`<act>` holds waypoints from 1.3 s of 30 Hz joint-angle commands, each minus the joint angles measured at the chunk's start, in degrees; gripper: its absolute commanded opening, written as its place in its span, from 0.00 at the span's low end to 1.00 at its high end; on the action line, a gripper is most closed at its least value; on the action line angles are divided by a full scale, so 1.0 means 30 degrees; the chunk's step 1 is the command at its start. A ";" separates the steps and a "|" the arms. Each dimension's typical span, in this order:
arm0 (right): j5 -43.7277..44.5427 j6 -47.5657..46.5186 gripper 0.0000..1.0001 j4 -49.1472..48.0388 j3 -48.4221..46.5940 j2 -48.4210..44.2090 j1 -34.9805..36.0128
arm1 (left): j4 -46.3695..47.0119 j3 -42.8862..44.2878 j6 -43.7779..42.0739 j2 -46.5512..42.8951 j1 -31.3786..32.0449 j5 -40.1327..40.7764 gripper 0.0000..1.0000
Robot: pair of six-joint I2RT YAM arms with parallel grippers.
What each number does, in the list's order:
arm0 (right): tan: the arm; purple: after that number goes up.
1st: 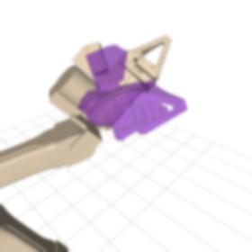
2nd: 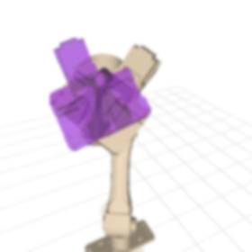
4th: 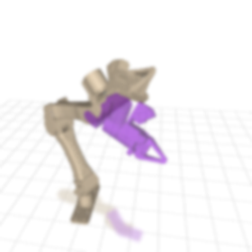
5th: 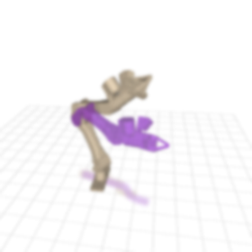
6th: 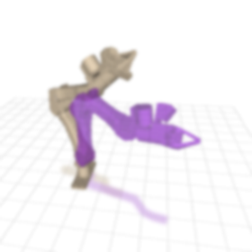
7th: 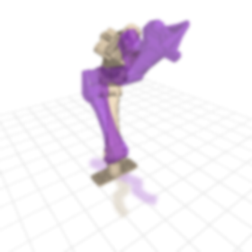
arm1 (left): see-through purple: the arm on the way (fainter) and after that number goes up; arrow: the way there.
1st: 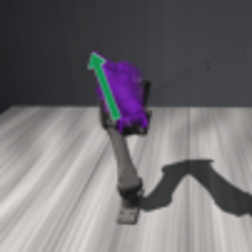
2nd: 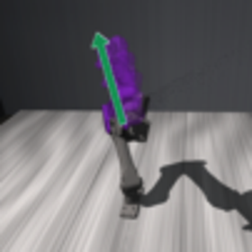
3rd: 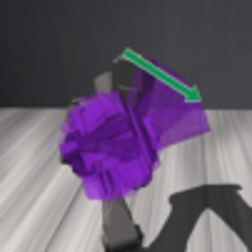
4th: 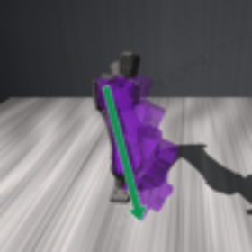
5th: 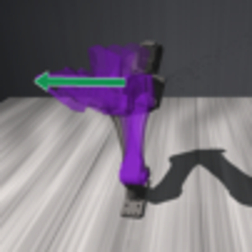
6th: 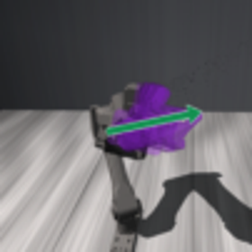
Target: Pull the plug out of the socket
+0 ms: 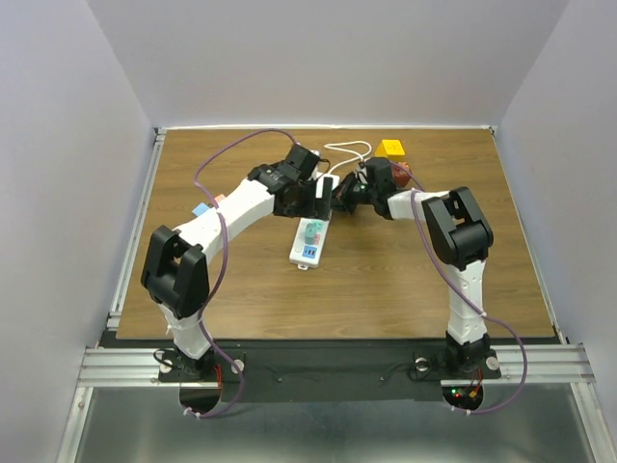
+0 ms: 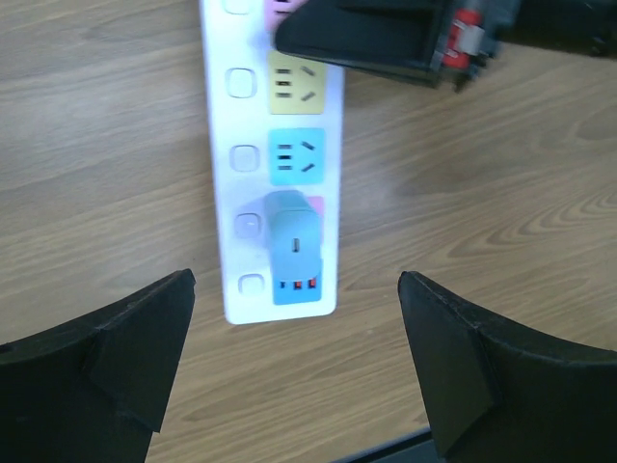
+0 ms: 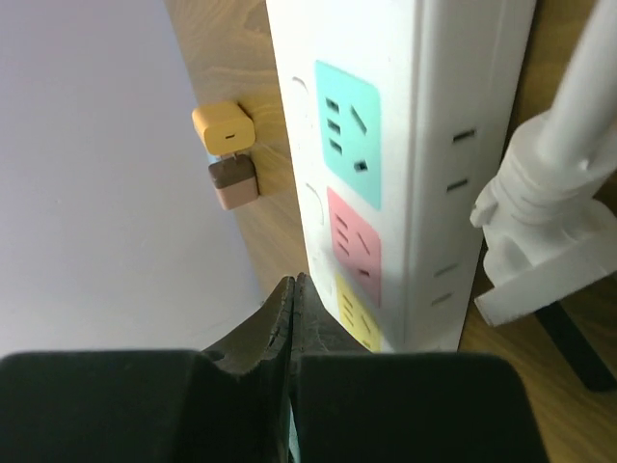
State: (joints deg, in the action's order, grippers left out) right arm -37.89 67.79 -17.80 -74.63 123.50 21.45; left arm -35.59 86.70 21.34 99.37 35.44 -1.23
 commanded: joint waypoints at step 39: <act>0.1495 -0.3758 0.00 0.5846 0.1029 0.1430 0.0203 | -0.1171 0.3291 -0.0874 0.3175 0.2132 0.3429 0.00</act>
State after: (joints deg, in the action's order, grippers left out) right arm -41.19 61.01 -12.67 -73.34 124.57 21.50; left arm -35.97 88.25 18.94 112.51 41.28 7.29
